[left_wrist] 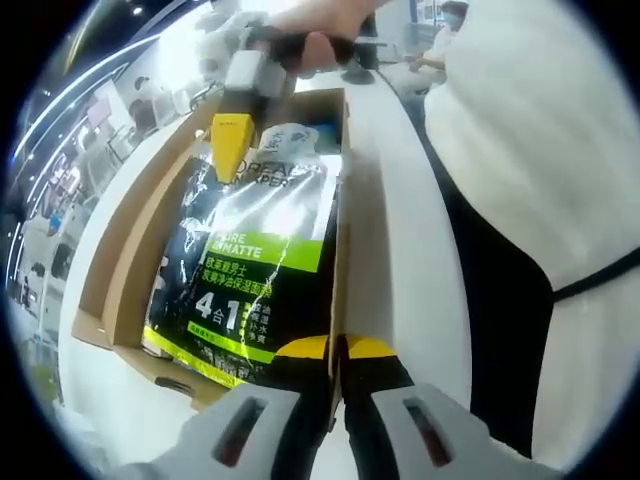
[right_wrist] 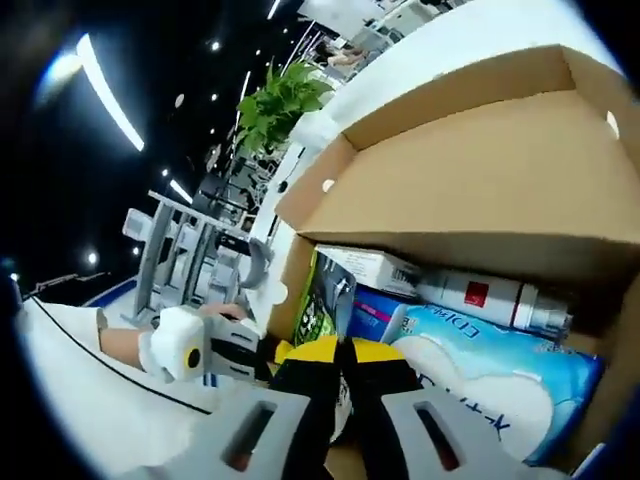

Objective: Operate the shoe box by opening the lid, removing the specified soft item, and placing it in the target area until the item is outside and the box remains undamaged.

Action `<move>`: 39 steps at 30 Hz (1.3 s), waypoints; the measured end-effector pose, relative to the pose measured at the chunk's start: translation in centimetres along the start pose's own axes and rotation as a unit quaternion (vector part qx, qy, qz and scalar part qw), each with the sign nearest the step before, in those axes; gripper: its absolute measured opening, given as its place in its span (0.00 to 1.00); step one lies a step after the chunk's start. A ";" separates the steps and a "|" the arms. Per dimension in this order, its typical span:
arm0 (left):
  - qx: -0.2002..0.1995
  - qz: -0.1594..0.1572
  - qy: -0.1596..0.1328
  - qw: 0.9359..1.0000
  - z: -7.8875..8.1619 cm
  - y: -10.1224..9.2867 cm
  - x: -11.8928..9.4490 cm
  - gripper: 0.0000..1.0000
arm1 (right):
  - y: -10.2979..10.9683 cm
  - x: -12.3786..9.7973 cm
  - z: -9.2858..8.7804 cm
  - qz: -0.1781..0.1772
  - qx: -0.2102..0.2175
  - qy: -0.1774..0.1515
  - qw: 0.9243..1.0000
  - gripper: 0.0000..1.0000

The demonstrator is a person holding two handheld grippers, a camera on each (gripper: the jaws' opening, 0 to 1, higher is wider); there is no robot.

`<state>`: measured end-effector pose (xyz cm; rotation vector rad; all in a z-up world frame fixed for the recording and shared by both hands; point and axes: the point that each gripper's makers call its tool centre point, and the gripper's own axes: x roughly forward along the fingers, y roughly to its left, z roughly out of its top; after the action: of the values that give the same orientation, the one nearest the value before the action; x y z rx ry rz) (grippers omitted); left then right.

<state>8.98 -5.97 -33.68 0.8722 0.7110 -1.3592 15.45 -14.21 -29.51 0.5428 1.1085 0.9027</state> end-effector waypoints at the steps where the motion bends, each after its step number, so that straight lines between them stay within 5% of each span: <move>1: 0.000 0.001 0.000 1.000 0.0 0.0 0.0 0.03 | 0.6 0.3 0.2 0.009 0.005 -0.003 1.000 0.04; 3: -0.002 0.001 0.000 1.000 0.0 0.0 0.0 0.03 | 1.6 0.5 0.6 0.041 0.053 -0.013 0.998 0.07; 6: -0.002 0.002 -0.001 1.000 0.0 0.0 0.0 0.03 | 1.4 0.3 1.2 0.046 0.059 -0.034 0.997 0.07; 9: -0.002 0.002 -0.001 1.000 0.0 0.1 -0.1 0.03 | -1.1 0.1 0.1 -0.035 0.001 -0.009 0.999 0.02; 12: 0.001 0.001 0.001 1.000 0.0 0.0 0.0 0.03 | -0.1 1.0 -1.7 -0.012 0.016 0.029 0.999 0.05; 19: 0.003 0.001 0.000 1.000 0.0 0.0 0.0 0.03 | -0.5 1.2 -2.0 -0.030 0.012 0.055 0.998 0.04; 21: 0.002 0.000 -0.001 1.000 0.0 0.0 0.0 0.03 | -0.1 1.0 -1.2 -0.015 0.039 0.032 0.999 0.03; 24: -0.001 0.001 -0.001 1.000 0.0 0.1 0.0 0.03 | 2.8 0.1 1.2 0.093 0.106 -0.040 0.989 0.03; 25: -0.001 0.002 -0.001 1.000 0.0 0.1 0.0 0.03 | 3.2 0.0 1.1 0.107 0.111 -0.036 0.987 0.03; 28: 0.003 0.000 -0.001 1.000 0.0 0.1 0.0 0.03 | 2.7 1.1 -0.3 0.065 0.056 -0.006 0.996 0.03; 30: 0.001 -0.001 0.000 1.000 0.0 0.1 0.0 0.03 | 3.3 1.9 -0.9 0.068 0.056 0.003 0.996 0.03; 34: -0.002 0.002 -0.001 1.000 0.0 0.1 0.0 0.03 | 3.6 2.3 0.6 0.066 0.069 -0.046 0.994 0.01; 36: -0.002 0.003 0.000 1.000 0.0 0.1 0.0 0.03 | 4.1 2.2 0.8 0.085 0.106 -0.049 0.990 0.02; 39: -0.002 0.005 -0.001 1.000 0.0 0.1 0.0 0.03 | 3.6 2.3 0.7 0.070 0.093 -0.047 0.992 0.02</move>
<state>9.09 -6.00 -33.65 0.8691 0.7066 -1.3497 15.26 -10.24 -27.69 0.8178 1.0839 0.8909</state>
